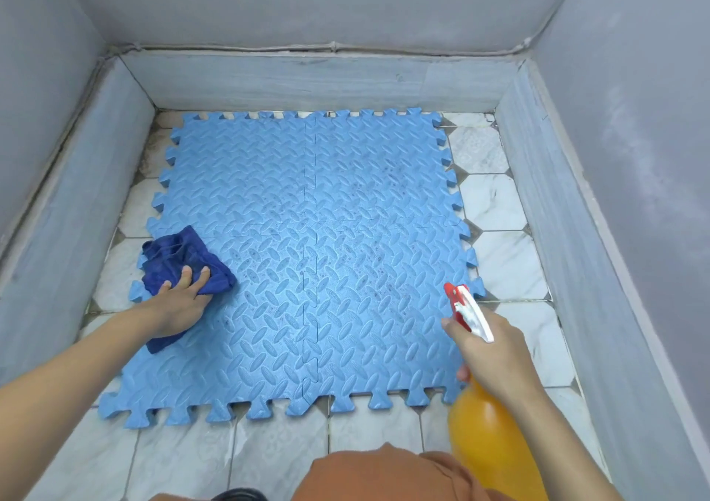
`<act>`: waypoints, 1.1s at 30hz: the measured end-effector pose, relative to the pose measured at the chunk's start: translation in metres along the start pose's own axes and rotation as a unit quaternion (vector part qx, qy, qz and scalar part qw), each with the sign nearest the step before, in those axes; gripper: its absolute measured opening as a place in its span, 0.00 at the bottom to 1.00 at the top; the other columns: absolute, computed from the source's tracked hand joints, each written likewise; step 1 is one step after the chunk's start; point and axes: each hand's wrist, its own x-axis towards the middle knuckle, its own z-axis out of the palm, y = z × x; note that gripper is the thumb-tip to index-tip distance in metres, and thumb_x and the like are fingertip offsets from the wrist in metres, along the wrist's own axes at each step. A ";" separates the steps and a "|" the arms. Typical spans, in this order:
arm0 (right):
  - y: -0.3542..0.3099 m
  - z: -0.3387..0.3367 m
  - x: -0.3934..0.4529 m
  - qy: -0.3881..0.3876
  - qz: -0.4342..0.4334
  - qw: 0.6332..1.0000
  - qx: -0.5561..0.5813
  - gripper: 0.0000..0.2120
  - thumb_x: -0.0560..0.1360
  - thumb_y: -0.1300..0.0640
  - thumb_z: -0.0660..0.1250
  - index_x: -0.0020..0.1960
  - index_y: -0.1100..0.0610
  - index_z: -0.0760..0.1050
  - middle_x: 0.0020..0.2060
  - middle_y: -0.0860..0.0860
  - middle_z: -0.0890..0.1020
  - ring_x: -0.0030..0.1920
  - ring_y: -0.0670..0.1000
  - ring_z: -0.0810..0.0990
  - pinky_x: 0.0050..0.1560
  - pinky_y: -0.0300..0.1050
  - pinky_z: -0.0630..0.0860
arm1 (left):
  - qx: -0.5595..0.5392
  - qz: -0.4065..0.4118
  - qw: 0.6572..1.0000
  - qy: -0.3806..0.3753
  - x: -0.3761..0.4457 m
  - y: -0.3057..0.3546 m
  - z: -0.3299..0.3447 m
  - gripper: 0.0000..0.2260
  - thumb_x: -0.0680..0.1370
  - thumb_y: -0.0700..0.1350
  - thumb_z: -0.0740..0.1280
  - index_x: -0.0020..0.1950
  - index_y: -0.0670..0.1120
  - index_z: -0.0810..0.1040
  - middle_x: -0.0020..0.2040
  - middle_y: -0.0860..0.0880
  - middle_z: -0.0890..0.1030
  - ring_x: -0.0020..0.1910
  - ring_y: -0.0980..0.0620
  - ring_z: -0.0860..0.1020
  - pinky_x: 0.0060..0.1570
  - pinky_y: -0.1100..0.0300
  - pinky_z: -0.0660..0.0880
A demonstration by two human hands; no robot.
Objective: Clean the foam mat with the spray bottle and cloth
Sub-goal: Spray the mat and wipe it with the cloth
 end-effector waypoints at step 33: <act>0.011 0.004 -0.002 0.026 -0.126 0.992 0.004 0.07 0.75 0.55 0.64 0.40 0.56 0.75 0.38 0.54 0.78 0.30 0.54 0.80 0.33 0.51 0.80 | -0.163 0.034 0.961 0.222 0.023 0.096 0.044 0.24 0.82 0.54 0.45 0.76 0.63 0.40 0.78 0.54 0.38 0.76 0.38 0.36 0.69 0.33 0.38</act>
